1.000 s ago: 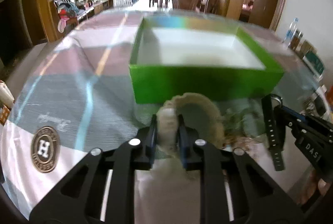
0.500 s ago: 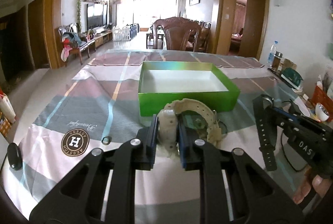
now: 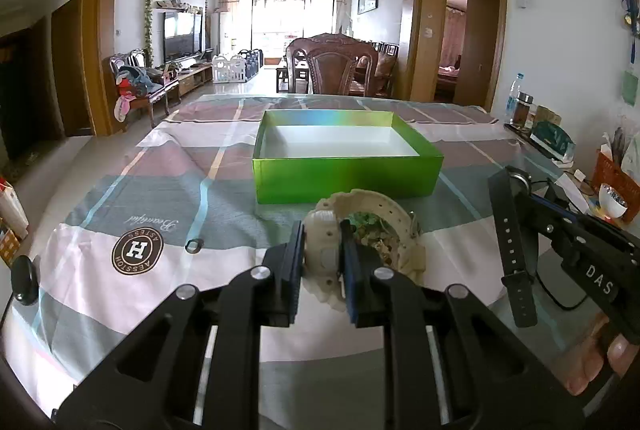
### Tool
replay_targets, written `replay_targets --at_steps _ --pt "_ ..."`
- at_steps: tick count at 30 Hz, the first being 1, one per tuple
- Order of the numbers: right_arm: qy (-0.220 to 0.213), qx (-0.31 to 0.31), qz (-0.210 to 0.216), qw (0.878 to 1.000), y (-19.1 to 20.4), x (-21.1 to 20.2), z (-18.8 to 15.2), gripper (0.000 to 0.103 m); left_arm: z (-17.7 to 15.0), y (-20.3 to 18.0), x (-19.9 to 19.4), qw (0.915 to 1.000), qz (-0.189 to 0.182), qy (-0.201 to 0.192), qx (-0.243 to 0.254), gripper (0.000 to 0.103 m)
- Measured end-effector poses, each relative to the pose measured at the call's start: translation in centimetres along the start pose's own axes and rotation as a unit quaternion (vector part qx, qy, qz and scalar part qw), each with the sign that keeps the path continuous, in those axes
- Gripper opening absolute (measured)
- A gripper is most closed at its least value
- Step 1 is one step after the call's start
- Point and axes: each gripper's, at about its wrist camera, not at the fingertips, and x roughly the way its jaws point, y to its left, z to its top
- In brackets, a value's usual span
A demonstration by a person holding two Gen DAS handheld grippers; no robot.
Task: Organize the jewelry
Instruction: 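Carry both held watches over the green box with both tools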
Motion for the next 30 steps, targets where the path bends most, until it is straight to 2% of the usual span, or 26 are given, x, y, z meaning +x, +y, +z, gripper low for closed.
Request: replay_targets --at_steps 30 --pt "0.006 -0.01 0.0 1.0 0.4 0.3 0.1 0.009 0.1 1.1 0.5 0.9999 0.008 0.007 -0.008 0.018"
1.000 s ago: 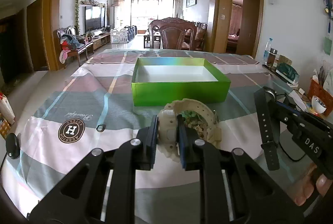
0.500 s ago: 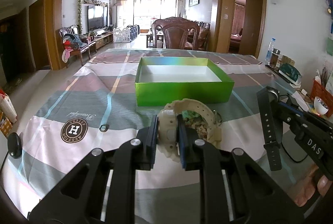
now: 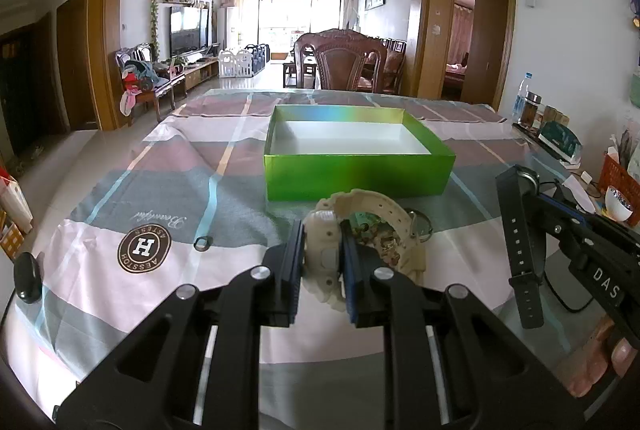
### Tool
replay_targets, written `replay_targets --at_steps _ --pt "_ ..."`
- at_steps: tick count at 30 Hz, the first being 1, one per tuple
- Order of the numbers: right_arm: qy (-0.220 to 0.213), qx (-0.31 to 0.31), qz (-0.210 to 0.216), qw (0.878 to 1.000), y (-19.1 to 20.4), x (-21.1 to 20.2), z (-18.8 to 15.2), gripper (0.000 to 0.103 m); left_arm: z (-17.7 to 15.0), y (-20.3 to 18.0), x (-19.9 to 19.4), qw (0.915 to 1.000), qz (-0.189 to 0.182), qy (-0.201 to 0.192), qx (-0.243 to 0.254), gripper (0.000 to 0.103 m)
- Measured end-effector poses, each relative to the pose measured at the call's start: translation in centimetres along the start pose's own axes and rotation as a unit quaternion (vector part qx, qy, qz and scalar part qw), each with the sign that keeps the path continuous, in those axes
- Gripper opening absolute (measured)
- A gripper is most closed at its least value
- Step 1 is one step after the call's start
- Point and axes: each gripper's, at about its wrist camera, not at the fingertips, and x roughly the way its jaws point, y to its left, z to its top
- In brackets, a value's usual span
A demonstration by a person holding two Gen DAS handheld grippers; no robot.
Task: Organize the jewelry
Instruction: 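Carry both held watches over the green box with both tools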
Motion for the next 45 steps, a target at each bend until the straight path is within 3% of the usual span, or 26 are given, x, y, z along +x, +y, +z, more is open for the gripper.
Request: replay_targets --at_steps 16,26,33,39,45 --pt "0.008 0.002 -0.004 1.0 -0.5 1.6 0.5 0.009 0.6 0.2 2.0 0.9999 0.003 0.016 -0.001 0.018" --pt "0.011 0.003 -0.006 1.0 -1.0 3.1 1.7 0.009 2.9 0.0 4.1 0.9997 0.007 0.022 0.003 0.018" --pt "-0.005 0.004 -0.004 1.0 -2.0 5.2 6.3 0.009 6.9 -0.1 5.6 0.9998 0.002 0.015 0.011 0.018" --pt "-0.003 0.01 -0.003 1.0 -3.8 10.1 12.4 0.009 13.3 -0.4 10.1 0.9993 -0.001 0.025 0.028 0.018" --pt "0.055 0.014 -0.01 0.998 -5.3 19.2 15.6 0.009 17.2 -0.3 20.0 0.9948 -0.006 0.099 0.021 0.018"
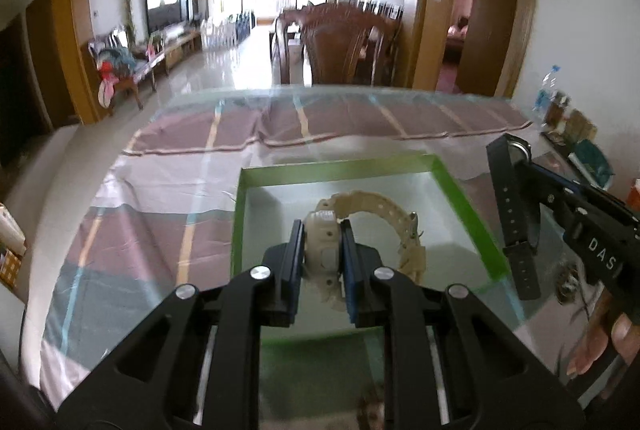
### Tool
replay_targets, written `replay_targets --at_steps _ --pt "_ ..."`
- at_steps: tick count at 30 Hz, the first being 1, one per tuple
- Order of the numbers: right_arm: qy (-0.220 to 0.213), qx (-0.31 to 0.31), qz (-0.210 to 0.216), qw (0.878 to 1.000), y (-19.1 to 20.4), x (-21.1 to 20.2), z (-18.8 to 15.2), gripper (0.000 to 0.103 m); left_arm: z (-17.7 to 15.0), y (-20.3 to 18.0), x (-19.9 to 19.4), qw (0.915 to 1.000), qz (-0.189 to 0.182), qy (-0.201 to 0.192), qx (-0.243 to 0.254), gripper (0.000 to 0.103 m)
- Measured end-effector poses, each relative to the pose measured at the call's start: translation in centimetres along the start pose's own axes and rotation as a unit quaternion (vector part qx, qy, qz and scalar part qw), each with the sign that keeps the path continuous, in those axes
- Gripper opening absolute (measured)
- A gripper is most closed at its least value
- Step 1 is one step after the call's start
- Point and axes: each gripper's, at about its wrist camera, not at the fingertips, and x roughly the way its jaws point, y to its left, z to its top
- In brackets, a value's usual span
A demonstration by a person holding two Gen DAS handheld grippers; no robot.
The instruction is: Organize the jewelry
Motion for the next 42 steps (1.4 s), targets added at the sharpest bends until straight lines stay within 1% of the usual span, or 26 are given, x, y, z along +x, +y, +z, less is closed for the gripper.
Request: replay_targets --at_steps 2,3,6,9,11,12,13,14,15,16,17,18,19,21,23,24,26,28,30,32,34,35,36,39,42 --pt "0.025 0.011 0.007 1.0 -0.6 3.2 0.4 0.009 0.7 0.0 2.4 0.9998 0.011 0.016 0.003 0.018" --pt "0.036 0.015 0.007 0.999 -0.7 4.4 0.4 0.009 1.1 0.1 4.3 0.9994 0.015 0.031 -0.001 0.018" --pt "0.063 0.019 -0.005 0.998 -1.4 7.8 0.1 0.009 1.3 0.8 7.8 0.9979 0.024 0.059 -0.01 0.018" --pt "0.082 0.023 -0.015 0.996 -2.1 10.1 -0.5 0.009 1.1 1.8 9.8 0.9964 0.037 0.073 -0.025 0.018" --pt "0.089 0.03 -0.023 0.995 -2.8 11.1 -0.6 0.011 0.9 2.6 11.0 0.9953 0.04 0.08 -0.038 0.019" --pt "0.088 0.031 -0.029 0.995 -3.0 11.3 -0.7 0.016 0.7 3.0 11.2 0.9953 0.043 0.077 -0.042 0.028" --pt "0.083 0.032 -0.034 0.995 -3.0 11.2 -0.9 0.039 0.6 3.3 11.2 0.9953 0.052 0.067 -0.045 0.061" --pt "0.069 0.032 -0.044 0.996 -2.9 10.7 -1.0 0.07 0.4 3.6 10.8 0.9952 0.066 0.055 -0.047 0.079" --pt "0.054 0.029 -0.055 0.997 -2.9 10.0 -1.2 0.082 0.2 3.6 9.9 0.9954 0.078 0.032 -0.046 0.091" --pt "0.037 0.023 -0.067 0.997 -2.6 9.1 -1.3 0.088 0.0 3.7 9.1 0.9958 0.08 0.015 -0.042 0.091" --pt "0.019 0.014 -0.075 0.997 -2.3 7.9 -1.4 0.088 -0.3 3.4 8.0 0.996 0.082 0.001 -0.035 0.091" --pt "0.004 0.004 -0.08 0.997 -1.8 6.3 -1.6 0.088 -0.6 3.2 7.0 0.9962 0.082 -0.003 -0.029 0.091" --pt "-0.008 -0.003 -0.087 0.996 -1.3 4.7 -1.9 0.088 -1.2 2.7 5.2 0.9964 0.081 -0.015 -0.018 0.091" --pt "-0.034 -0.021 -0.093 0.995 0.1 0.7 -2.9 0.089 -3.2 1.5 0.7 0.9946 0.084 -0.061 0.002 0.093" --pt "-0.058 -0.035 -0.098 0.993 1.4 -2.9 -4.1 0.097 -5.2 0.6 -2.9 0.9916 0.086 -0.095 0.01 0.094" --pt "-0.073 -0.042 -0.101 0.991 2.1 -5.0 -5.0 0.098 -6.8 0.1 -5.4 0.9894 0.084 -0.118 0.009 0.097" --pt "-0.087 -0.046 -0.1 0.99 3.0 -7.8 -6.5 0.099 -8.8 -0.3 -8.1 0.9874 0.076 -0.139 0.004 0.099" --pt "-0.094 -0.041 -0.089 0.991 3.5 -10.5 -8.2 0.099 -10.9 -0.3 -10.2 0.9878 0.066 -0.141 -0.009 0.099" --pt "-0.098 -0.036 -0.085 0.991 4.1 -12.4 -9.7 0.099 -12.5 0.1 -11.2 0.99 0.054 -0.127 -0.027 0.099" --pt "-0.099 -0.033 -0.078 0.992 4.5 -13.9 -11.2 0.099 -14.0 0.3 -11.9 0.9915 0.048 -0.116 -0.032 0.099" --pt "-0.103 -0.031 -0.074 0.991 4.8 -15.3 -12.7 0.099 -15.3 0.0 -12.3 0.9904 0.067 -0.119 -0.018 0.099" --pt "-0.103 -0.031 -0.074 0.991 5.0 -15.6 -13.1 0.099 -15.9 -0.3 -12.5 0.9894 0.08 -0.121 -0.01 0.099" --pt "-0.101 -0.031 -0.073 0.992 5.1 -15.8 -13.7 0.099 -16.4 -0.6 -12.8 0.9896 0.08 -0.12 -0.006 0.099" --pt "-0.094 -0.031 -0.069 0.993 5.4 -15.9 -15.1 0.099 -17.9 -0.5 -13.9 0.991 0.059 -0.119 -0.016 0.099" --pt "-0.096 -0.027 -0.069 0.993 5.6 -16.6 -16.1 0.099 -18.9 -0.8 -14.5 0.9909 0.059 -0.12 -0.019 0.099"
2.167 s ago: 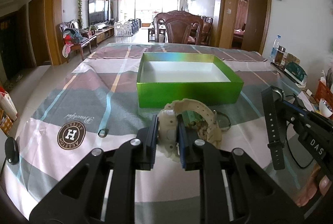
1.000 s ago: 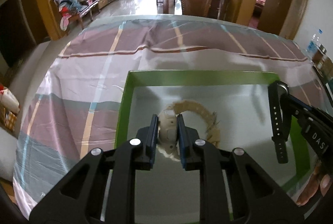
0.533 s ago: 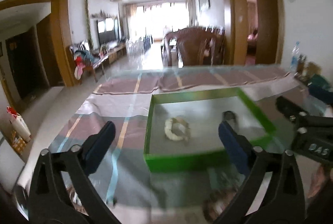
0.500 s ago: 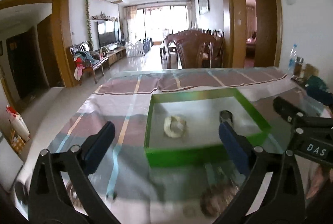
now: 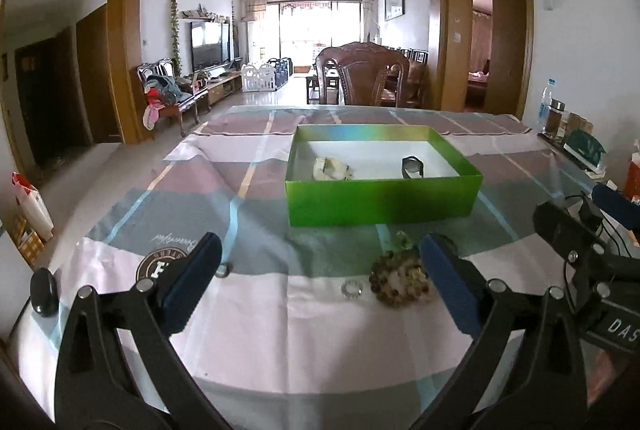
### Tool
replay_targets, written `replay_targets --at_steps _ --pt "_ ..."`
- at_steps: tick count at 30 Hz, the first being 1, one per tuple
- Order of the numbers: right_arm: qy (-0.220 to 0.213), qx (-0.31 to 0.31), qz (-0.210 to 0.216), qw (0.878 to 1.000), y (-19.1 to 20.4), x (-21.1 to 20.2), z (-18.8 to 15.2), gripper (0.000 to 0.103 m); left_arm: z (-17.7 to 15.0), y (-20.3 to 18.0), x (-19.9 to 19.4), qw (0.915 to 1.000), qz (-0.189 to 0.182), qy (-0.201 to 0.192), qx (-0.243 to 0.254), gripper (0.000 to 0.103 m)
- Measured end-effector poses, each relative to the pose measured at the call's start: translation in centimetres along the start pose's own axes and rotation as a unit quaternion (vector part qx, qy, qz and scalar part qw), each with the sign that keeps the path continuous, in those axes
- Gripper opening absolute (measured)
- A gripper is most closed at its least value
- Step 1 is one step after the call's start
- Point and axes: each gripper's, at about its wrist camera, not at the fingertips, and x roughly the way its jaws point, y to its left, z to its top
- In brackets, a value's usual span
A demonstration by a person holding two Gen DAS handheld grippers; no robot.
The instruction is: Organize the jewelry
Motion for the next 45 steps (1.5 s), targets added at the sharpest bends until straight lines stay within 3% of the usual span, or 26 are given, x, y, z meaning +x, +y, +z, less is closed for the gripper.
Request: replay_targets --at_steps 8,45 --pt "-0.008 0.007 -0.009 1.0 -0.6 -1.0 -0.6 0.099 -1.1 -0.4 -1.0 1.0 -0.006 0.001 0.007 0.099" --pt "-0.005 0.012 -0.011 1.0 -0.6 -1.1 -1.3 0.099 -0.6 0.0 -2.2 1.0 -0.008 -0.002 0.002 0.099"
